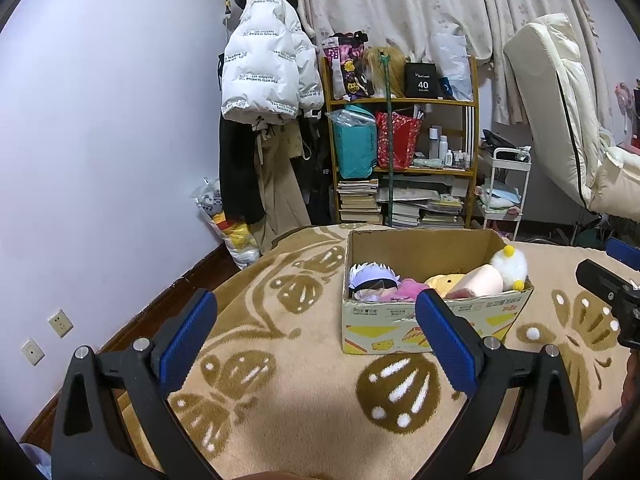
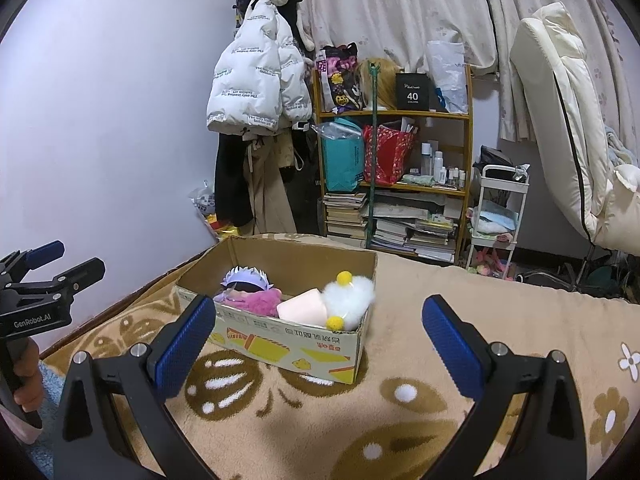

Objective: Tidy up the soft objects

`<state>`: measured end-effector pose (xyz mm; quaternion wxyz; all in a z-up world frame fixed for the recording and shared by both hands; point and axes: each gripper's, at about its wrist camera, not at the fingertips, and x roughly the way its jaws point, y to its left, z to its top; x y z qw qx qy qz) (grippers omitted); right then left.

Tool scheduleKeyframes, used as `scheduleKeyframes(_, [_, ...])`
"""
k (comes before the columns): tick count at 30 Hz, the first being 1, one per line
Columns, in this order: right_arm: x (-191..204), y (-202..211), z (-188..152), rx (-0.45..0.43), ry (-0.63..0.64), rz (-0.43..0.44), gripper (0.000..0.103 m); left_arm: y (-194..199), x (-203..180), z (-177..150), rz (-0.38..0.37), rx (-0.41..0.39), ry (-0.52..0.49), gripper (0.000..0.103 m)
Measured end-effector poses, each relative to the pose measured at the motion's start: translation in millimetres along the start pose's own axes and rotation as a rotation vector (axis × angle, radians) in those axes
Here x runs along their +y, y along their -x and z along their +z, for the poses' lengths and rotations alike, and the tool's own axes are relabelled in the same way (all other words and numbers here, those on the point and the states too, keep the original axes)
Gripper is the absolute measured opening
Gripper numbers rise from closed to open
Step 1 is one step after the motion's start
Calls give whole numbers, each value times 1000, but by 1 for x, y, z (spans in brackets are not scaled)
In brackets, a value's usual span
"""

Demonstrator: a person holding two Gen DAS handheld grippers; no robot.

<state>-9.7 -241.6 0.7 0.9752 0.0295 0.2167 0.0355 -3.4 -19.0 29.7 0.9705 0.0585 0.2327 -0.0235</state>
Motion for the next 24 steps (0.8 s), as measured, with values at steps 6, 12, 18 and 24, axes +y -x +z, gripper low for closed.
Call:
scheduleKeyframes(6, [-1,0,0,4,2,-3,103,0,-1,0,2,1,-5,98])
scheduleKeyframes(12, [-4,-1,-3,9,-6,-12,103,-1,0,-1,4,-4,-4,99])
scheduleKeyframes(18, [-6,0,-3,11,-5,-10,103,-2,3,-2,5,4,1,99])
scheduleKeyframes(24, [-5,-1,-4,9,-8,-18,103,-3,4,-1,5,4,8,98])
